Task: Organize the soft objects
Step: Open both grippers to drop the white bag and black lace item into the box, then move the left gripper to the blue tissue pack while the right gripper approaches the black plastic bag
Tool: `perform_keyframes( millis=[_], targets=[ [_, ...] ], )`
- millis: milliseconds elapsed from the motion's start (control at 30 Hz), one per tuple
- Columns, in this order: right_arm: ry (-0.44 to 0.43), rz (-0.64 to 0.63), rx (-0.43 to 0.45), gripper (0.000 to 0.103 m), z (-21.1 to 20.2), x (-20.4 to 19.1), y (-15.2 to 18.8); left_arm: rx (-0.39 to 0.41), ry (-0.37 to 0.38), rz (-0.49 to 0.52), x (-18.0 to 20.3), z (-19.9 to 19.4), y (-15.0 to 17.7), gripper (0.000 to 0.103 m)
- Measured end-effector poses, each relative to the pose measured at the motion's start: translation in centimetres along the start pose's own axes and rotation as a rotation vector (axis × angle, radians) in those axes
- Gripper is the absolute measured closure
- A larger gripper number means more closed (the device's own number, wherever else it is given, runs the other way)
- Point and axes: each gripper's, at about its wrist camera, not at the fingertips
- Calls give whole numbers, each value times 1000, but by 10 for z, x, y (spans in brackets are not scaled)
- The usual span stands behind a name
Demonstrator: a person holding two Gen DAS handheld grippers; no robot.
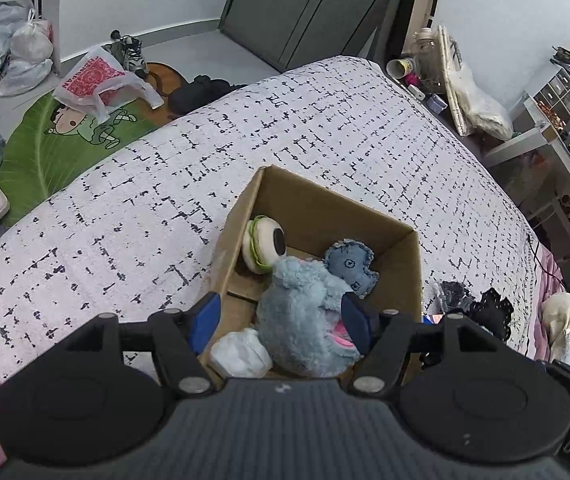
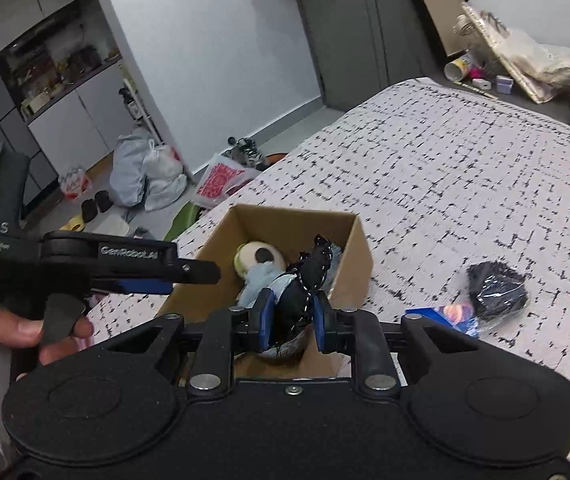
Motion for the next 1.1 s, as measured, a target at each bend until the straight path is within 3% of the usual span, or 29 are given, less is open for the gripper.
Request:
perform_keyframes(
  millis=[33, 133, 333, 567, 733, 900, 1100],
  targets=[
    [-11, 0, -10, 76, 0, -1, 0, -1, -3, -2, 0, 0, 0, 38],
    [-47, 26, -29, 53, -2, -1, 1, -3, -7, 2, 0, -3, 0, 37],
    [-21, 57, -3, 49, -11, 10, -4, 8, -28, 43, 11, -10, 2, 21],
    [30, 29, 33, 19, -20, 16, -4, 8, -38, 96, 31, -14, 8, 15],
    [42, 43, 39, 17, -27, 33, -5, 16, -64, 121, 44, -17, 11, 14],
    [44, 76, 67, 5, -38, 51, -7, 27, -84, 120, 59, -19, 13, 9],
    [50, 126, 63, 0, -45, 77, -10, 25, -102, 146, 82, -20, 19, 8]
  ],
)
Point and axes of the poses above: each gripper's, at about its wrist camera, not at the fingertips, and z roughly the way its jaws point, x to its right, y to its underside, and after that the axes turned 15 degrees about y, right-handed
